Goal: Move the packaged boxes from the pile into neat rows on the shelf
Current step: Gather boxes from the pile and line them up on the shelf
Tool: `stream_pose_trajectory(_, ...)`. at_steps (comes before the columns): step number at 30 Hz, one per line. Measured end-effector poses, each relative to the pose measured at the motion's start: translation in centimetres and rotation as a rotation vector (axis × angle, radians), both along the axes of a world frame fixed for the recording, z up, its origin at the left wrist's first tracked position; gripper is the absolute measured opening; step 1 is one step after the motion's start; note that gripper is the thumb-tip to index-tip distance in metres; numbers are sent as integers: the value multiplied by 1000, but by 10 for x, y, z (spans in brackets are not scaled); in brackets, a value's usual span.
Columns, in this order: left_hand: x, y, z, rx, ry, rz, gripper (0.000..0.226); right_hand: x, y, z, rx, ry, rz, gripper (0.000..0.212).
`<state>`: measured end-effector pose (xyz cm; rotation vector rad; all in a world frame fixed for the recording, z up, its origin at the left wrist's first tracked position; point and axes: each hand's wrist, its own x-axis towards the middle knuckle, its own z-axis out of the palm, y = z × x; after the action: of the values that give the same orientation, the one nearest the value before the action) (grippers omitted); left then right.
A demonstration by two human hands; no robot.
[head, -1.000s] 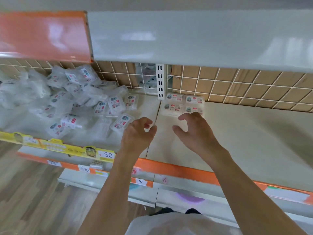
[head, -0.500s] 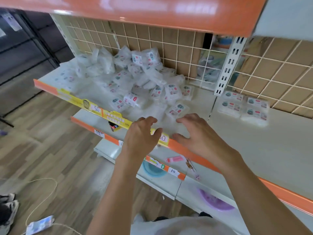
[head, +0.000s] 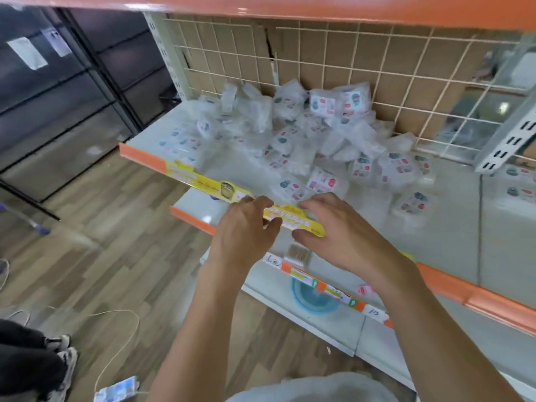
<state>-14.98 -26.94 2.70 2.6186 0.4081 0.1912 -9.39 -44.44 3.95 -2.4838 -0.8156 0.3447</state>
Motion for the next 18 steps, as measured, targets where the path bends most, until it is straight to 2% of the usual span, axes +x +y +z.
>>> stream_pose_trajectory(11, 7, 87, -5, -2, 15, 78, 37, 31, 100, 1, 18, -10, 2, 53)
stream_pose_trajectory(18, 48, 136, -11, -12, 20, 74, 39, 71, 149, -8, 34, -40, -50, 50)
